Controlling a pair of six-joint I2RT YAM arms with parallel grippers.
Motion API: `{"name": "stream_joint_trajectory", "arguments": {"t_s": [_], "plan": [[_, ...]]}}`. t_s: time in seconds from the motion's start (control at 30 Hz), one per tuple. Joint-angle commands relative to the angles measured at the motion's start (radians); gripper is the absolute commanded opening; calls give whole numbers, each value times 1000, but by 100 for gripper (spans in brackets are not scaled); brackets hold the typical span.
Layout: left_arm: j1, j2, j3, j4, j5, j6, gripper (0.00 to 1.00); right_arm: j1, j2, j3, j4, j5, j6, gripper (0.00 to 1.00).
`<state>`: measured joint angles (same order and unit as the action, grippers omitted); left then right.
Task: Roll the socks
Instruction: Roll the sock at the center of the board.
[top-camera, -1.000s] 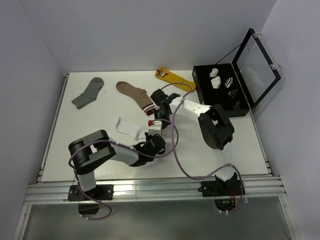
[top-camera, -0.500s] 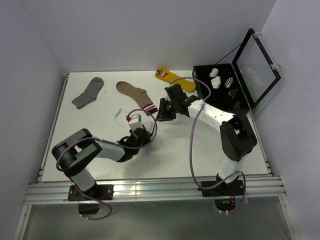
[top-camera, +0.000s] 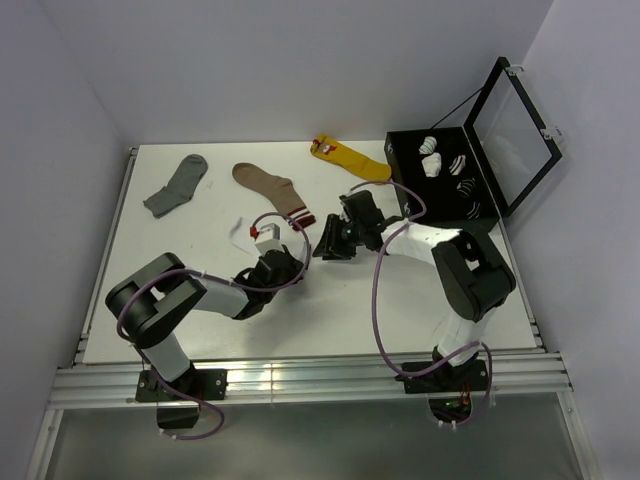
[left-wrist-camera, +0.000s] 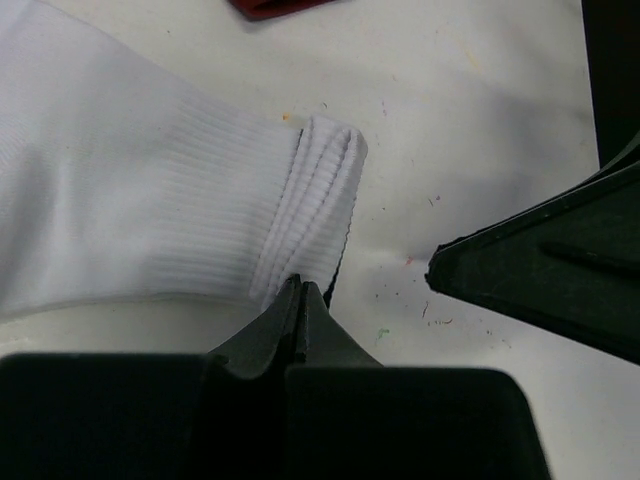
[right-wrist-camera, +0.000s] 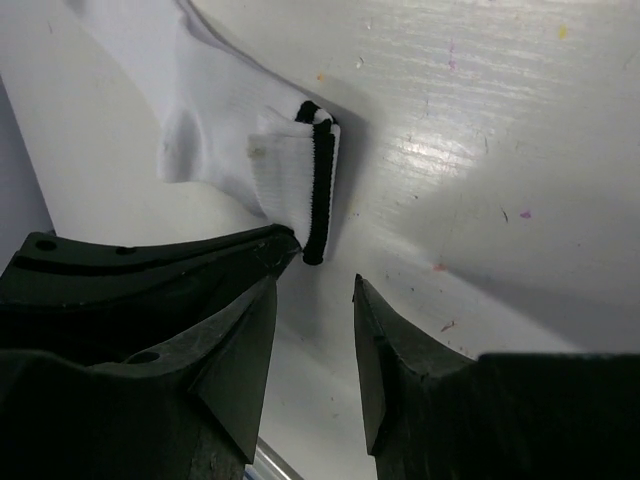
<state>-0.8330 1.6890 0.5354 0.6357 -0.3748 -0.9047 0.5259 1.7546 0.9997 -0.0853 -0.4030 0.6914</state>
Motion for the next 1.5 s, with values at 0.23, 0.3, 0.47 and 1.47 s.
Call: {"name": "stream_joint_trajectory", "arguments": {"t_s": [0.23,0.3,0.47,1.47], "plan": [[37,49,12,-57,120,-16,0,-21,75,-99,390,-100,77,44],[43,51,12,-59,131,-22,0,-23,103,-98,404,-103,80,44],[54,52,6,-45,155,-33,0,-23,154,-101,452,-111,97,44],[-63,-140,-19,-47,-107,199,43,62,152,280,-389,305,-24,0]]}}
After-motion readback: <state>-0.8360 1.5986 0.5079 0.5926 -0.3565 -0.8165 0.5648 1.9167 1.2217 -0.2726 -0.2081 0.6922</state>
